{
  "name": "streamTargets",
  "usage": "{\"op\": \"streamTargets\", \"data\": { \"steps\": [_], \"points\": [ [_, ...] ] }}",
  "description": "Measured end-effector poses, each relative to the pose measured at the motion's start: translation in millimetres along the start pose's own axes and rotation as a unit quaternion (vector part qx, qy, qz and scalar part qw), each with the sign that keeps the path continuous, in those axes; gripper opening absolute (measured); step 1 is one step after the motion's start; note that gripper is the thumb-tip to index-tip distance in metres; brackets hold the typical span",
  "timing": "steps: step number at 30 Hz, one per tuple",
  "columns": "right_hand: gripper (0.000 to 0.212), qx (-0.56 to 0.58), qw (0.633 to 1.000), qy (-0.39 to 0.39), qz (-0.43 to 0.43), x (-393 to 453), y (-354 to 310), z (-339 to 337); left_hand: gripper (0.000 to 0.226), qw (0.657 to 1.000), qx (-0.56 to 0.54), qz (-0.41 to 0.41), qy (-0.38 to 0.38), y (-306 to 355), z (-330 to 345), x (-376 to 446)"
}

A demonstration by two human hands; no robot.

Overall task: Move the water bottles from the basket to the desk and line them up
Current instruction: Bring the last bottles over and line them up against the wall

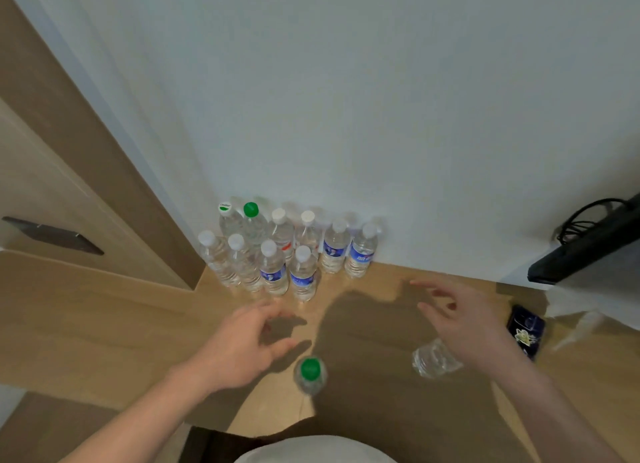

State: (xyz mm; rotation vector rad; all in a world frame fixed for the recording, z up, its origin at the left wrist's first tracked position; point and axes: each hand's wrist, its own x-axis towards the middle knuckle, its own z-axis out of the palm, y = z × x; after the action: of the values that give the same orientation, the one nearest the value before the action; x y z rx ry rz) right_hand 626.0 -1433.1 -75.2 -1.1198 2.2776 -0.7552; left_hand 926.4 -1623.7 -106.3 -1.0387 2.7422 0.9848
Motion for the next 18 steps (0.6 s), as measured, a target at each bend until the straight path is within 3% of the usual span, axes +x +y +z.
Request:
{"op": "streamTargets", "data": {
  "steps": [4,9,15,18],
  "points": [
    [0.033,-0.038,0.997,-0.020,0.065,-24.3,49.6,-29.4,0.063,0.997,0.050,0.033,-0.047,18.4,44.4,-7.6],
    [0.039,-0.071,0.991,-0.057,0.097,-36.4,95.6,-32.4,0.040,0.993,0.111,0.003,-0.034,25.0,71.0,4.6],
    [0.046,-0.074,0.990,-0.083,0.084,-36.0,110.2,-12.4,0.034,0.992,0.118,-0.029,0.015,38.6,73.0,18.7],
    [0.038,-0.070,0.994,-0.057,0.068,-29.4,117.0,-1.5,0.033,0.992,0.118,-0.039,0.036,44.2,64.3,31.3]
  ]
}}
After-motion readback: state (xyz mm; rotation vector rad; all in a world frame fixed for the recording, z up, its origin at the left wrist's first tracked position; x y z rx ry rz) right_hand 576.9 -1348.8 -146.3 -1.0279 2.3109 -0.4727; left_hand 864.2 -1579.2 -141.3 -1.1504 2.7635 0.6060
